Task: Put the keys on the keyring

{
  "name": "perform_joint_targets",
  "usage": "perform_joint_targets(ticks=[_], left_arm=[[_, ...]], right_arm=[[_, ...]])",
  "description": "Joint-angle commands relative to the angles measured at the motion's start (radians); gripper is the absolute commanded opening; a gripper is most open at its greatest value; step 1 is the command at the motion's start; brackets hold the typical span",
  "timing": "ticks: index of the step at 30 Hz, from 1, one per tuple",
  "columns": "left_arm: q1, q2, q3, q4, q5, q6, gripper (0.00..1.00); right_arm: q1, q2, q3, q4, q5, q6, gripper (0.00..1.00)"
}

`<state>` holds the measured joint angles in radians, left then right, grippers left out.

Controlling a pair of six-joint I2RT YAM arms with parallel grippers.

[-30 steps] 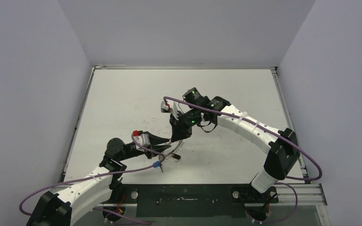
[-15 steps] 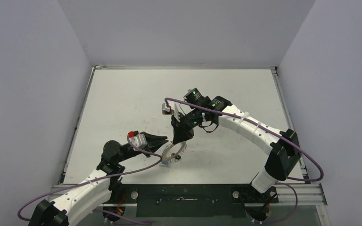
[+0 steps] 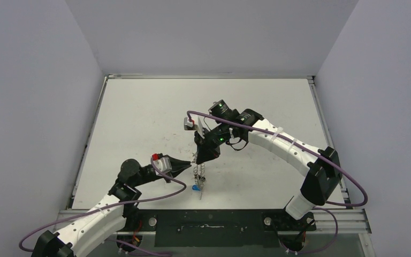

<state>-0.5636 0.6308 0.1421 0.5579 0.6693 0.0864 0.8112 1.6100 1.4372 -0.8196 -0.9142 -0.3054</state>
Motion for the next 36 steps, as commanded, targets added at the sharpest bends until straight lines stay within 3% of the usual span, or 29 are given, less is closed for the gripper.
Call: perform_joint_targets(ticks=[1, 6, 16, 26, 36], left_arm=[[-0.035, 0.036, 0.013, 0.076, 0.026, -0.013, 0.09], [-0.064, 0.062, 0.013, 0.106, 0.018, -0.037, 0.09], [-0.081, -0.046, 0.012, -0.045, -0.01, -0.037, 0.09], [-0.094, 0.039, -0.018, 0.177, -0.101, -0.055, 0.17], [-0.096, 0.054, -0.011, 0.2, -0.153, 0.005, 0.24]], right_arm=[[-0.005, -0.056, 0.049, 0.048, -0.045, 0.006, 0.0], [-0.006, -0.054, 0.046, 0.048, -0.037, 0.01, 0.0], [-0.006, -0.045, 0.046, 0.054, -0.04, 0.018, 0.0], [0.0, -0.045, 0.046, 0.049, -0.048, 0.022, 0.0], [0.003, -0.045, 0.048, 0.033, -0.05, 0.014, 0.0]])
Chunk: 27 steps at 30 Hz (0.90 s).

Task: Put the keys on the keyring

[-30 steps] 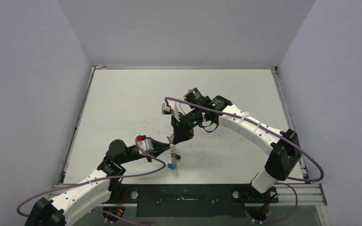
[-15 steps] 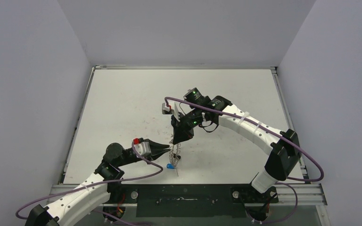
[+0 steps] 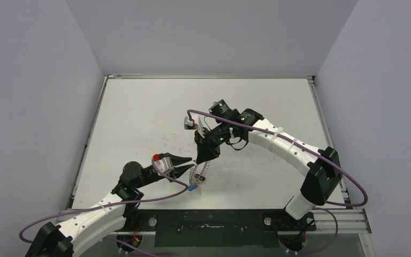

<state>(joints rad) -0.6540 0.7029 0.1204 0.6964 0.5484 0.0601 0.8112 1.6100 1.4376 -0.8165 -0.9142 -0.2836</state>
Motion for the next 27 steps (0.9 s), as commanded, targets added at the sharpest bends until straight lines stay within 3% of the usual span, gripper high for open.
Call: perform_joint_targets(ticks=[1, 10, 18, 27], left_arm=[[-0.005, -0.022, 0.01, 0.062, -0.03, 0.034, 0.24], [-0.006, -0.013, 0.023, 0.065, 0.067, 0.057, 0.27], [-0.006, -0.095, 0.03, -0.061, -0.035, 0.133, 0.23], [-0.007, -0.015, 0.042, 0.058, -0.041, 0.122, 0.24]], right_arm=[[0.003, -0.045, 0.048, 0.029, -0.052, -0.009, 0.0], [0.003, -0.028, 0.069, 0.005, -0.058, -0.031, 0.0], [0.006, -0.038, 0.078, -0.019, -0.066, -0.039, 0.0], [0.012, -0.024, 0.088, -0.066, -0.084, -0.073, 0.0]])
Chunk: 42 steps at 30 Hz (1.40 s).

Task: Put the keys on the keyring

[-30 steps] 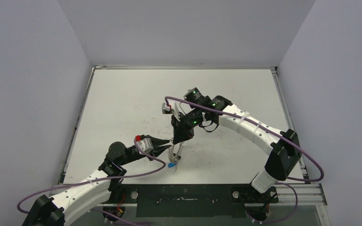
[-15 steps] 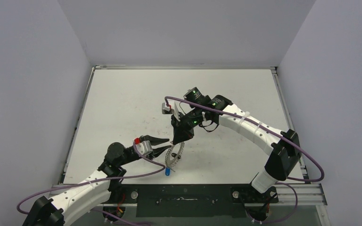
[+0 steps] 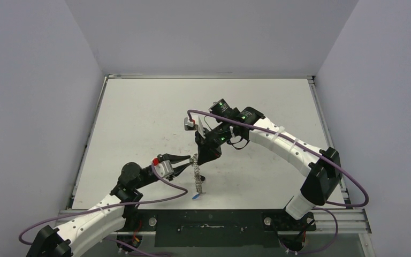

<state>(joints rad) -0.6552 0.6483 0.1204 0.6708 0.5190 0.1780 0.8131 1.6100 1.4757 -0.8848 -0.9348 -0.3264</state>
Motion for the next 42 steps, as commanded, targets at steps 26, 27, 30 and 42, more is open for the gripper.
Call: perform_joint_targets(ticks=[26, 27, 30, 42], left_arm=[[-0.009, -0.137, 0.027, -0.028, 0.151, -0.058, 0.37], [-0.01, -0.119, 0.03, -0.014, 0.169, -0.063, 0.37], [-0.01, -0.051, 0.033, 0.067, 0.202, -0.081, 0.37], [-0.024, 0.092, 0.062, 0.201, 0.202, -0.089, 0.36]], right_arm=[[0.007, -0.016, 0.073, -0.069, -0.105, -0.094, 0.0], [0.007, -0.015, 0.073, -0.069, -0.105, -0.094, 0.0], [0.01, -0.017, 0.075, -0.071, -0.104, -0.093, 0.0], [0.018, -0.01, 0.075, -0.082, -0.096, -0.099, 0.0]])
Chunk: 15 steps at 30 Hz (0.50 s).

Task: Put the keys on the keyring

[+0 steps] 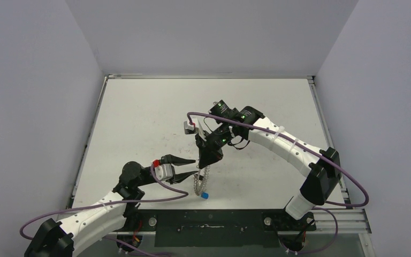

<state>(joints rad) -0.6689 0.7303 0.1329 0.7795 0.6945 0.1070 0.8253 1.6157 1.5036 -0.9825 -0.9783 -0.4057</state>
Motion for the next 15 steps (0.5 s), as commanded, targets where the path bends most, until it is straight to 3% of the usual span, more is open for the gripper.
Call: perform_joint_targets(ticks=[1, 15], left_arm=[[-0.012, 0.01, 0.05, 0.095, 0.028, -0.019, 0.36], [-0.037, 0.045, 0.064, 0.114, 0.033, -0.019, 0.19]], right_arm=[[0.006, -0.015, 0.047, 0.016, -0.052, -0.019, 0.0], [0.011, -0.007, 0.052, 0.018, -0.042, -0.013, 0.0]])
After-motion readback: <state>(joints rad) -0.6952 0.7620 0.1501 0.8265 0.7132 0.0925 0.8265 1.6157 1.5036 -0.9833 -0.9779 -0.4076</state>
